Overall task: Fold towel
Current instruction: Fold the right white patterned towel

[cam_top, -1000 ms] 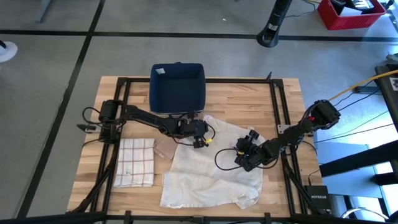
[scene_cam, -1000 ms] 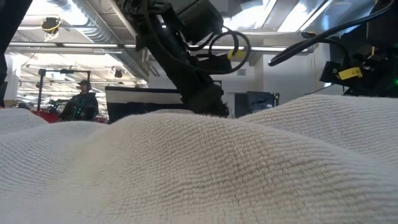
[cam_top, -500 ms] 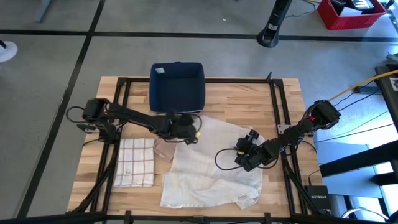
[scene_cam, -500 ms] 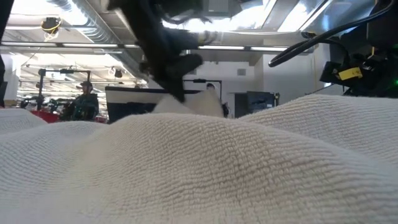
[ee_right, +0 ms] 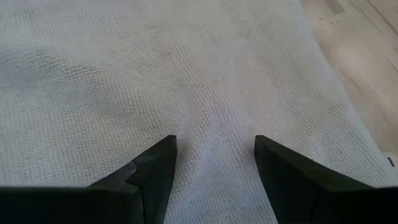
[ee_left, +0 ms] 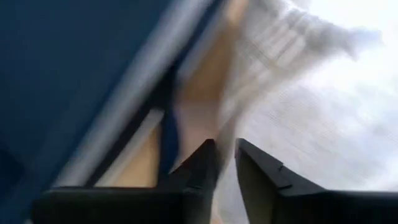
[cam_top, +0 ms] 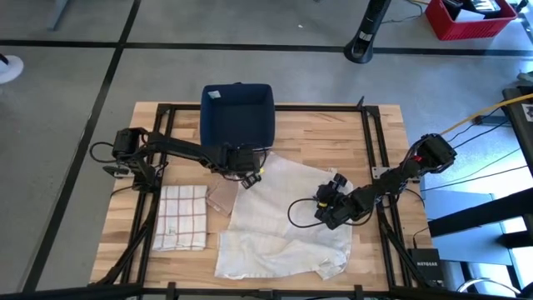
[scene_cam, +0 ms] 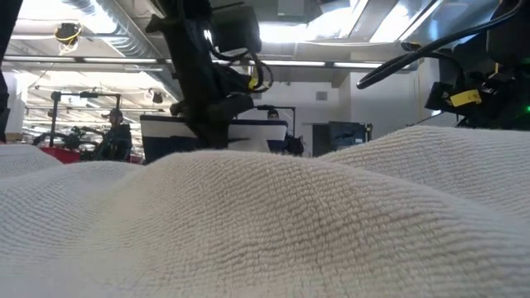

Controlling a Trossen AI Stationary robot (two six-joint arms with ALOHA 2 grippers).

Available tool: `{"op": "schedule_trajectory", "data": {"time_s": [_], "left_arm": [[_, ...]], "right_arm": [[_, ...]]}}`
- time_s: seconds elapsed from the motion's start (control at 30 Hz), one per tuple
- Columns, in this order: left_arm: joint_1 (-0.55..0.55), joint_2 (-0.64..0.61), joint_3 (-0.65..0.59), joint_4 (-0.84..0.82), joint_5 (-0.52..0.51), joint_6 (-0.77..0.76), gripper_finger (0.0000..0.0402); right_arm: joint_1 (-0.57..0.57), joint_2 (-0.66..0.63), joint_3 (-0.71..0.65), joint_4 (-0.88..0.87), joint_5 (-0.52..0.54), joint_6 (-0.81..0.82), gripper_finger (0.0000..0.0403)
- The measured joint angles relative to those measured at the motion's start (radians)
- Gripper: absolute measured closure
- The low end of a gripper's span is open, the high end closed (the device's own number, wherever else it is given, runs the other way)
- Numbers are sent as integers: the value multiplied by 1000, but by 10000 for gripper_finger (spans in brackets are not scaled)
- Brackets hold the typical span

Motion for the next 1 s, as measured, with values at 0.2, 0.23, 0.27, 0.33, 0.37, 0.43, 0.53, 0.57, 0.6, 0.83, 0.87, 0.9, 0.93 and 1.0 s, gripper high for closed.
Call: {"op": "schedule_trajectory", "data": {"time_s": [0.2, 0.23, 0.27, 0.33, 0.37, 0.43, 0.53, 0.57, 0.6, 0.83, 0.87, 0.9, 0.93, 1.0], "left_arm": [[29, -14, 41, -43, 311, 105, 273], [27, -24, 61, -61, 324, 122, 266], [24, -39, 81, -72, 323, 135, 260], [14, -68, 125, -80, 301, 187, 254], [11, -81, 142, -81, 275, 217, 253], [5, -106, 168, -68, 190, 294, 253], [17, -128, 179, -47, 48, 406, 258], [29, -128, 179, -58, 36, 435, 260], [46, -124, 178, -78, 38, 454, 262], [151, -61, 176, -135, 47, 551, 273], [160, -55, 176, -135, 56, 572, 273], [167, -48, 176, -139, 60, 593, 273], [173, -40, 176, -139, 61, 606, 273], [184, -27, 176, -139, 63, 627, 275]], "right_arm": [[0, 0, 0, -1, -3, -2, 183], [0, 0, 0, -1, -3, -5, 183], [0, 0, 1, 0, -3, -12, 183], [0, 0, 1, 1, -3, -22, 183], [0, 0, 1, 1, -3, -23, 183], [0, 0, 1, 1, -2, -23, 183], [0, 0, 1, 1, -3, -23, 183], [0, 0, 1, 2, -3, -23, 183], [0, 0, 0, 3, -3, -23, 183], [0, 0, 0, 6, -3, -23, 183], [0, 0, 0, 7, -4, -23, 183], [0, 0, 0, 7, -4, -23, 183], [0, 0, 0, 7, -4, -23, 183], [0, 0, 0, 8, -4, -23, 183]]}}
